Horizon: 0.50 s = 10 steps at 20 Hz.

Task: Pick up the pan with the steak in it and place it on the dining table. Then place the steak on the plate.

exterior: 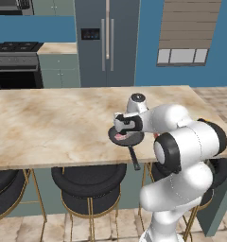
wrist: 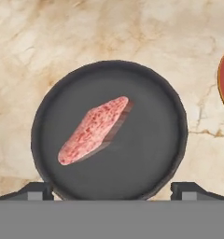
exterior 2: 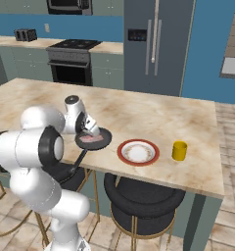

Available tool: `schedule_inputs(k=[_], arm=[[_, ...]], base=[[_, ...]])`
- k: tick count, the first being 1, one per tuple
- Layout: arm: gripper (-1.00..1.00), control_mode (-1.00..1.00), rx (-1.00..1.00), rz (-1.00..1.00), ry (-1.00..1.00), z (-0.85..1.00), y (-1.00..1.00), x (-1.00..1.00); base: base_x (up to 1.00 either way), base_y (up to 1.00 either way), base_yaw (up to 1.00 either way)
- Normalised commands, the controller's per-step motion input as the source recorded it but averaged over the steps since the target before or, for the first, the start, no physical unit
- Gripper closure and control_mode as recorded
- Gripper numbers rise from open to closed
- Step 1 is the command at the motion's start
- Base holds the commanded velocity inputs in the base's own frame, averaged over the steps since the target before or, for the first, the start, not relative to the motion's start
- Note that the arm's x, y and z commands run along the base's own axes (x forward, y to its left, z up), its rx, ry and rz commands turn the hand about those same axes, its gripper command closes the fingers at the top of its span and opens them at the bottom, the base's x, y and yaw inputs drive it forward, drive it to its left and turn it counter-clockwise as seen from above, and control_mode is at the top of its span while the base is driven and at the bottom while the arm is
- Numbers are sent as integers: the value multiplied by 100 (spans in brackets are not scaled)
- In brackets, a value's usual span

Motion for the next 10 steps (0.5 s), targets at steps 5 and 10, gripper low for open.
schedule_inputs(k=[5,10], arm=[[-100,-100,0,0,10,-2,0,17],[-100,-100,0,0,2,-13,0,3]], base=[[0,0,0],[0,0,0]])
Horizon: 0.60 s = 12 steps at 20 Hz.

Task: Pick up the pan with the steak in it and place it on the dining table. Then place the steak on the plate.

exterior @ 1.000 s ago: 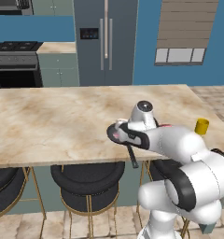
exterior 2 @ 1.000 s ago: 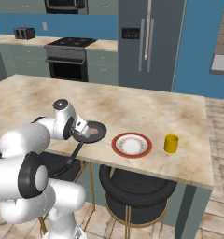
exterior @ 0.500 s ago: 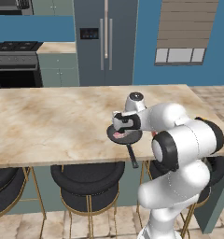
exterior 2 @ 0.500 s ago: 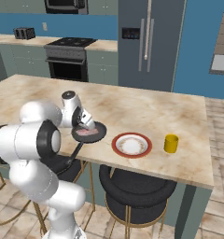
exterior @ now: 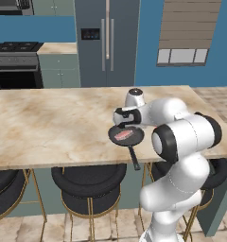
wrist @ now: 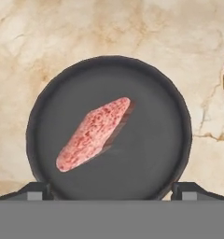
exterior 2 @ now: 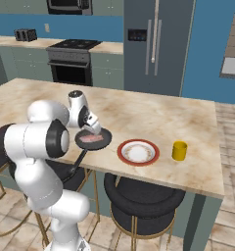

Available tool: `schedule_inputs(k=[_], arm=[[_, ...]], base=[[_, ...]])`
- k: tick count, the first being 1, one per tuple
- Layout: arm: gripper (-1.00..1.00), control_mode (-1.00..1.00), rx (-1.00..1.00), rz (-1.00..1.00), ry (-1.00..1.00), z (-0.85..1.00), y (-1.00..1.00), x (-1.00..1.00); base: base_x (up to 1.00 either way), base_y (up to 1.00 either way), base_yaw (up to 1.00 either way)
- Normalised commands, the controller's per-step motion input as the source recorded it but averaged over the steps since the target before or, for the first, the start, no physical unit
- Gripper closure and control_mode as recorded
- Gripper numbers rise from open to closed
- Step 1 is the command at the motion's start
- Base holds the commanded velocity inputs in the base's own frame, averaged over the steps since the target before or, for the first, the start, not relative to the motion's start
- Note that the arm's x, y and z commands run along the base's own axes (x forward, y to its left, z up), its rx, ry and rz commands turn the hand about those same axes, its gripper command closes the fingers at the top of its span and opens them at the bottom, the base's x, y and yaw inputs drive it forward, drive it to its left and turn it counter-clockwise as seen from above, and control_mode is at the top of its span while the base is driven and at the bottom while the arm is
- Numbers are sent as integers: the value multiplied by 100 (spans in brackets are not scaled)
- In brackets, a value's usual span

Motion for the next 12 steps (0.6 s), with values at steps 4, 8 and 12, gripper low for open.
schedule_inputs(k=[4,8,12], arm=[[-100,-100,0,0,7,-33,0,16],[-100,-100,0,-1,8,-24,0,36],[-100,-100,0,-5,7,-19,0,49]], base=[[0,0,0],[0,0,0],[0,0,0]])
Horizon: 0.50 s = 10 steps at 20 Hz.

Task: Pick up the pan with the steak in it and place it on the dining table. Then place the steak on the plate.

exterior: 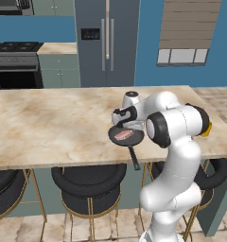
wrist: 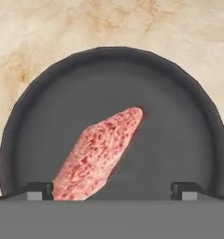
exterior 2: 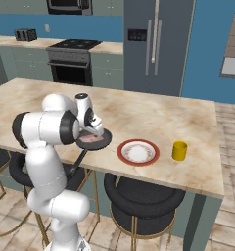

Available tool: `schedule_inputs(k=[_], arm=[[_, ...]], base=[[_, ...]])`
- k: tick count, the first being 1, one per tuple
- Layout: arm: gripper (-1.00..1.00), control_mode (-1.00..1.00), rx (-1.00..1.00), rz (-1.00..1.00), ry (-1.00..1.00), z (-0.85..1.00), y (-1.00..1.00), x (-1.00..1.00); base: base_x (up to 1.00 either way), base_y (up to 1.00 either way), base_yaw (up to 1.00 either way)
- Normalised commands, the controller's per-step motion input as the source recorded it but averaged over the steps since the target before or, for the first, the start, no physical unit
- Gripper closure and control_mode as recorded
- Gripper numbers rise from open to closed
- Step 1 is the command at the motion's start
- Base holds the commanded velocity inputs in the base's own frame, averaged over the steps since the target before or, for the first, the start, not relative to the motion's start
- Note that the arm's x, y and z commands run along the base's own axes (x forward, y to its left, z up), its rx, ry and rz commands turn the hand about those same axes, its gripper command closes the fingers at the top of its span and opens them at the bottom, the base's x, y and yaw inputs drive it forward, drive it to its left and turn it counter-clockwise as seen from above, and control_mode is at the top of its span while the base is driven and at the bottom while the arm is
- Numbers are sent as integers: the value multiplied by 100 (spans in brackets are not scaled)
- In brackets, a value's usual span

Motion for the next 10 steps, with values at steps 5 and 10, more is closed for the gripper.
schedule_inputs(k=[5,10], arm=[[-100,-100,0,-8,6,-17,6,42],[-100,-100,0,-1,2,-3,1,6]], base=[[0,0,0],[0,0,0]])
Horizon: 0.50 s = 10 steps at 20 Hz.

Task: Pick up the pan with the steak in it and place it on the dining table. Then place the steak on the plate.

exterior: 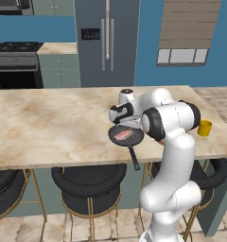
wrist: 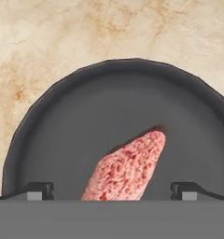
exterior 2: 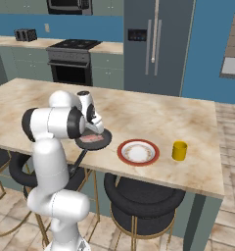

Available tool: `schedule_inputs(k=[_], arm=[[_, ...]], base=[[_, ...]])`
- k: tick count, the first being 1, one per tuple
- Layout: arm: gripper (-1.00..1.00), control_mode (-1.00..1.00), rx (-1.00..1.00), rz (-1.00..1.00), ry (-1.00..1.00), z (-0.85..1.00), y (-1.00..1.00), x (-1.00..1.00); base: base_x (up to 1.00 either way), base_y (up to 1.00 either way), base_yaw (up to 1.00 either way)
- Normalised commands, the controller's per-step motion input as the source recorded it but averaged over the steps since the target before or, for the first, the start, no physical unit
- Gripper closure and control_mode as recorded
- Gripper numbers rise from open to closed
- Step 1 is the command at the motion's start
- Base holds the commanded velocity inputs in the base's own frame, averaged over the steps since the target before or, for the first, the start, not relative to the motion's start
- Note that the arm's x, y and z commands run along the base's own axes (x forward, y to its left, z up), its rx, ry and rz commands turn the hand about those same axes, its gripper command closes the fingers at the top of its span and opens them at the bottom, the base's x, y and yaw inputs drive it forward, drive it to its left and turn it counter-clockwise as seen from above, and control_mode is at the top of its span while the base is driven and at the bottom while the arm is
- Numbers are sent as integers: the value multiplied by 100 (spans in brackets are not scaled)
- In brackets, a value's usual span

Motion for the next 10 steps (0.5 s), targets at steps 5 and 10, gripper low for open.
schedule_inputs(k=[5,10], arm=[[-100,-100,0,0,3,-12,0,0],[-100,-100,0,0,4,-18,0,2]], base=[[0,0,0],[0,0,0]])
